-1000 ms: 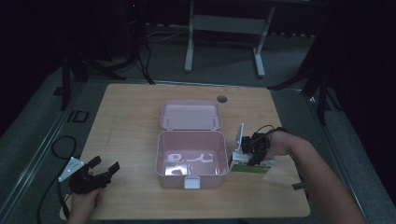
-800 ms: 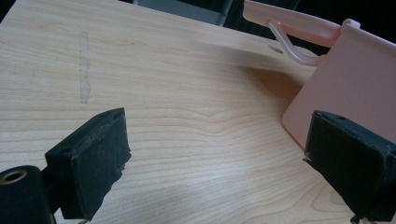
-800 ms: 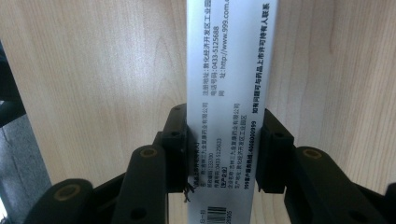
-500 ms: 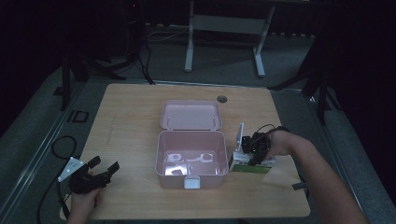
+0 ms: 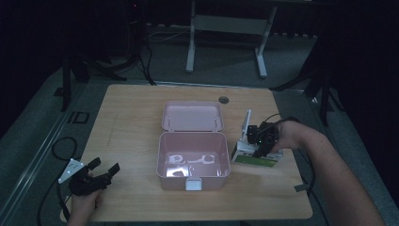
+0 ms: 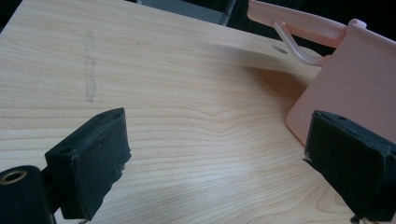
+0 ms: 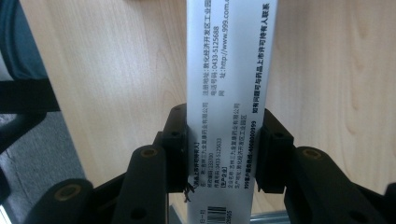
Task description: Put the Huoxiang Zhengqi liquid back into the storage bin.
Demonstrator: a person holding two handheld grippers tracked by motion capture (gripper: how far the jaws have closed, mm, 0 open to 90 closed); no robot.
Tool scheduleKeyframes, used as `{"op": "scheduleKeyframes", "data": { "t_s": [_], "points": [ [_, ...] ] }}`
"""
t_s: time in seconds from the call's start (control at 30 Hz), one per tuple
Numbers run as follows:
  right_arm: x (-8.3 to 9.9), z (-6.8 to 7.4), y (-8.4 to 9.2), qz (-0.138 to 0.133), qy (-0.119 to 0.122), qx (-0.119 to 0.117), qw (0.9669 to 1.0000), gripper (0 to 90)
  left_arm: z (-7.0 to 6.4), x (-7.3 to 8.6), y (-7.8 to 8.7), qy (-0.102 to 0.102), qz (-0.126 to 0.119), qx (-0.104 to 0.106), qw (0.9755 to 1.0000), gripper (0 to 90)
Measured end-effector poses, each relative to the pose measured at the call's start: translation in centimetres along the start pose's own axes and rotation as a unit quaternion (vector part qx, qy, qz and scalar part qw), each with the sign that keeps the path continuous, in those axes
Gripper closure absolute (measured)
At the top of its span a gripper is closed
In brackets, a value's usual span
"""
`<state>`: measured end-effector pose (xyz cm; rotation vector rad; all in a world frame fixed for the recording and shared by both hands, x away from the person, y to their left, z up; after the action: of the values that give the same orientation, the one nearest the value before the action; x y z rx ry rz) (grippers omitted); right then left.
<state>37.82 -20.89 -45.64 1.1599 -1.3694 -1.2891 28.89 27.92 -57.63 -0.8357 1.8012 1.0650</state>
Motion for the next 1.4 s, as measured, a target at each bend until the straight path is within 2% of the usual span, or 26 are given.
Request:
{"op": "scheduleKeyframes", "data": {
  "t_s": [0.1,0.13,0.17,0.2,0.47,0.53,0.57,0.7,0.9,1.0,1.13,1.17,1.23,1.4],
  "points": [
    [-0.1,0.1,1.5,-0.004,-0.012,0.005,0.9999,62.2,0.0,0.0,0.0,0.0,0.0,0.0,1.0,6.7],
    [-0.1,0.1,1.5,-0.004,-0.012,0.005,0.9999,62.2,0.0,0.0,0.0,0.0,0.0,0.0,1.0,6.8],
    [-0.2,0.1,2.8,-0.006,-0.023,0.01,0.9997,62.2,0.0,0.0,0.1,0.001,-0.001,0.0,1.0,6.7],
    [-0.2,0.2,3.1,-0.007,-0.025,0.011,0.9996,62.3,0.0,0.0,0.1,0.003,-0.002,0.0,1.0,6.7],
    [-1.0,1.0,6.2,-0.011,-0.026,0.012,0.9995,62.2,0.1,-0.1,0.2,0.006,-0.005,-0.001,1.0,6.7],
    [-1.1,1.1,6.5,-0.011,-0.026,0.012,0.9995,62.2,0.1,-0.1,0.1,0.006,-0.004,0.0,1.0,6.7],
    [-1.5,1.4,7.1,-0.01,-0.023,0.013,0.9996,62.2,0.1,-0.1,0.1,0.005,-0.003,-0.001,1.0,6.8],
    [-2.5,2.0,8.0,-0.012,-0.01,0.017,0.9997,62.2,0.1,-0.1,0.2,0.006,-0.004,0.0,1.0,6.7],
    [-4.0,2.9,8.5,-0.014,0.016,0.02,0.9996,62.1,0.1,-0.1,0.1,0.008,-0.004,0.0,1.0,6.7],
    [-5.4,3.7,8.6,-0.013,0.038,0.021,0.999,62.1,0.2,-0.1,0.1,0.009,-0.003,-0.001,1.0,6.8],
    [-6.7,4.5,8.9,-0.023,0.043,0.006,0.9988,62.1,0.2,0.0,0.1,0.008,-0.002,-0.001,1.0,6.7],
    [-7.7,5.0,9.2,-0.027,0.045,0.001,0.9986,62.1,0.1,0.0,0.1,0.006,0.0,-0.002,1.0,6.7],
    [-8.0,5.2,9.3,-0.026,0.045,0.002,0.9986,62.1,0.1,0.0,0.1,0.005,0.001,-0.001,1.0,6.7],
    [-10.2,6.0,9.8,-0.026,0.057,0.012,0.998,62.1,0.1,0.0,0.1,0.006,0.0,0.001,1.0,6.7]
  ]
}}
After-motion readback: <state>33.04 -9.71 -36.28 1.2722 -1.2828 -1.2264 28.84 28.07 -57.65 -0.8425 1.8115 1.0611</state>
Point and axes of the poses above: each handheld gripper's, and its own axes: y roughly backward along the jaws, x roughly out of its underside, z roughly to its left, the point moved 7 cm from there along -y, roughly forward along the jaws, and after that the axes turned 4 degrees about -y, right-handed, at the moved point
